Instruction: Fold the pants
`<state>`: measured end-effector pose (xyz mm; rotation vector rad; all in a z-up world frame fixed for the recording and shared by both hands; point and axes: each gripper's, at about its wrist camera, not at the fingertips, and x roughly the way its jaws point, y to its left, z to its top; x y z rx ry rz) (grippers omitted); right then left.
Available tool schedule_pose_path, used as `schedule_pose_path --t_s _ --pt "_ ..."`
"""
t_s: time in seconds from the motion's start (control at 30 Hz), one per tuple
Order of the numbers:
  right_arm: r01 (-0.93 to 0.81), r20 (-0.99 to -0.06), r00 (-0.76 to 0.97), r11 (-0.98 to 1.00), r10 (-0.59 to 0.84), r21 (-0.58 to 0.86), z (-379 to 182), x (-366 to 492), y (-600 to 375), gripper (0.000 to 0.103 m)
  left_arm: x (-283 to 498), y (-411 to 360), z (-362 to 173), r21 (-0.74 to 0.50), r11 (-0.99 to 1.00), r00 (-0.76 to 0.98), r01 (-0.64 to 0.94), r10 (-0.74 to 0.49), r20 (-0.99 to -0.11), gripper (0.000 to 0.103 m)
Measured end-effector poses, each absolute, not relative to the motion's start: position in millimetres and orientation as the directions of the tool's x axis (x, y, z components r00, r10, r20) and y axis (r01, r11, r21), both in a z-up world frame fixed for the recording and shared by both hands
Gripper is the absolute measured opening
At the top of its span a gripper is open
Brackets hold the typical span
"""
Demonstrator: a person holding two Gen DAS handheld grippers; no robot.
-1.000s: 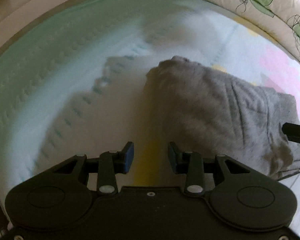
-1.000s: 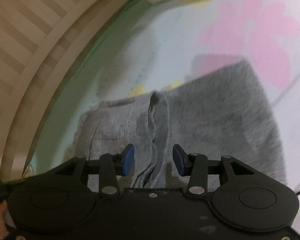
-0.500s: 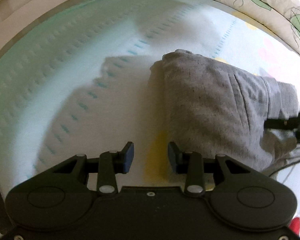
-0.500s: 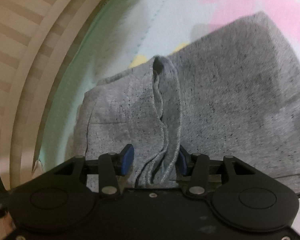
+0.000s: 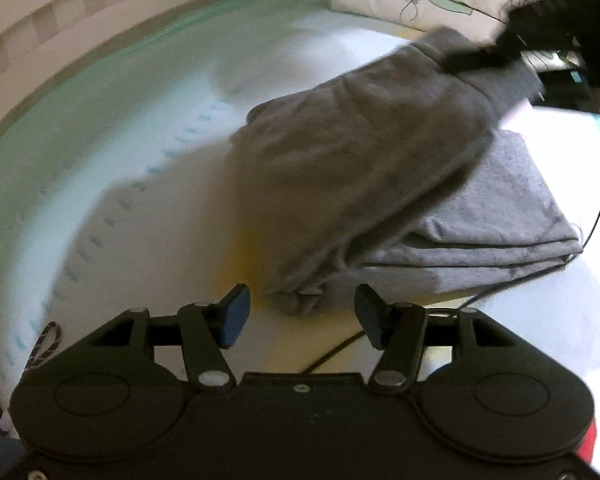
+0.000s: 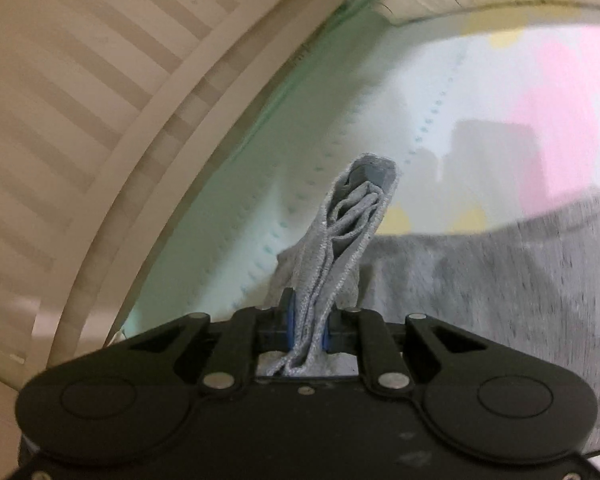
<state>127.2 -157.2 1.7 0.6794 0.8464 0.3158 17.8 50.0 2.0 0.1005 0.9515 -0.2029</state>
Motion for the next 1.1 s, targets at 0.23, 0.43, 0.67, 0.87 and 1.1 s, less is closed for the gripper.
schedule_pose_path --t_s 0.23,0.43,0.67,0.87,1.1 --pt "-0.029 -0.563 0.649 0.756 0.511 0.653 23 117 -156 0.014 25 16 -20 0.079 0.982 0.593 0.173 -0.040 -0.804 0.073" --pt "-0.056 -0.536 0.671 0.755 0.513 0.653 41 106 -162 0.013 43 13 -38 0.132 0.987 0.572 0.088 0.058 -0.818 0.073" --pt "-0.041 -0.495 0.736 0.760 0.462 0.649 61 89 -194 0.013 54 31 -57 0.077 0.997 0.522 0.021 0.055 -0.851 0.076" --pt "0.093 -0.602 0.718 0.809 0.350 0.581 31 65 -234 0.013 58 43 -58 -0.002 1.000 0.498 0.009 -0.006 -0.867 0.076" --pt "0.297 -0.791 0.554 0.825 0.261 0.480 -69 55 -262 0.013 59 45 -58 -0.018 0.999 0.483 0.040 -0.035 -0.875 0.076"
